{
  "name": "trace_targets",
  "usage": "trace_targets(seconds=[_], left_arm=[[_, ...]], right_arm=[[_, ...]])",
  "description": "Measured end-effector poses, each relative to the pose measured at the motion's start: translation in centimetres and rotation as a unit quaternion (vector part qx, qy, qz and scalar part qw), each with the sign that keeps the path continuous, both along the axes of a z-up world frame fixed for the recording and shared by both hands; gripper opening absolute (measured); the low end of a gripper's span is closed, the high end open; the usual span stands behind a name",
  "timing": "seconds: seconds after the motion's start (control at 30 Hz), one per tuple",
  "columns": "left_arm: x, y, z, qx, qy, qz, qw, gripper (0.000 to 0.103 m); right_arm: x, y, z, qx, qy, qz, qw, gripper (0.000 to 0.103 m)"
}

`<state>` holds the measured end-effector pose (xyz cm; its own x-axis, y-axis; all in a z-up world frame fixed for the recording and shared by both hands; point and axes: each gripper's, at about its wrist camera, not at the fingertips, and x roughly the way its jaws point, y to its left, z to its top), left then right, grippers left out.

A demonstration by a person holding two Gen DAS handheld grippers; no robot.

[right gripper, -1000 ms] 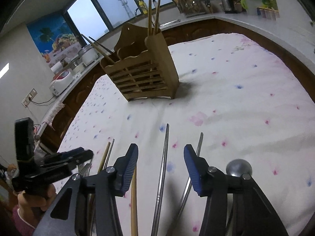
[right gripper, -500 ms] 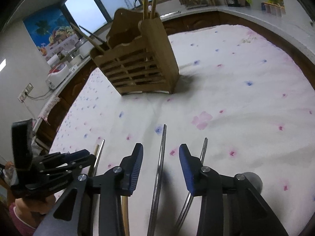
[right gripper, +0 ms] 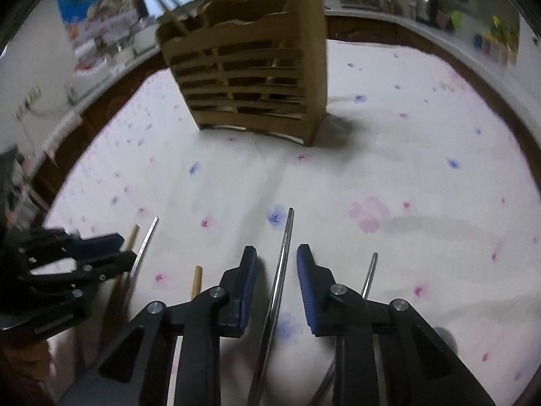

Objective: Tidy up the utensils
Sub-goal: 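Close the left tool on a wooden chopstick while the right tool grasps a steel chopstick, then lift both chopsticks and lower them into the wooden holder with both tools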

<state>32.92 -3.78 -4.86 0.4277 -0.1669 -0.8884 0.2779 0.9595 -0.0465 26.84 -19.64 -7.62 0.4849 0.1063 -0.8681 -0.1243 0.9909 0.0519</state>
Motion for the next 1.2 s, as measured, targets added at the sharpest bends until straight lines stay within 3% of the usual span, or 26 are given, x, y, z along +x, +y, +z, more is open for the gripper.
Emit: trace_targets(seconds=[0.1,0.33,0.6,0.87,1.2], left_arm=[[-0.1,-0.3,-0.1,-0.006,-0.006,-0.003,1.0000,0.009],[0.1,0.7,0.1,-0.036,-0.003,0.023,0.9991,0.003],[-2.1,1.7,4.6,-0.092,-0.049,0.032,0.9941,0.003],[-7.1,3.7,10.7,-0.147,-0.119,0.033,0.9815,0.003],[-13.5,7.9,15.0,-0.188,-0.195,0.050,0.9613,0.003]], right_arm=[[0.0,0.0,-0.1,0.001,-0.002,0.000,1.000,0.007],[-1.0,-1.9,1.3,0.085,-0.003,-0.026,0.996,0.005],[-3.3,-3.1,6.0,0.124,-0.046,-0.031,0.991,0.005],[-6.2,-3.4,11.2,0.136,-0.106,-0.035,0.984,0.005],[-9.2,-3.7,16.8,0.129,-0.190,-0.041,0.972,0.005]])
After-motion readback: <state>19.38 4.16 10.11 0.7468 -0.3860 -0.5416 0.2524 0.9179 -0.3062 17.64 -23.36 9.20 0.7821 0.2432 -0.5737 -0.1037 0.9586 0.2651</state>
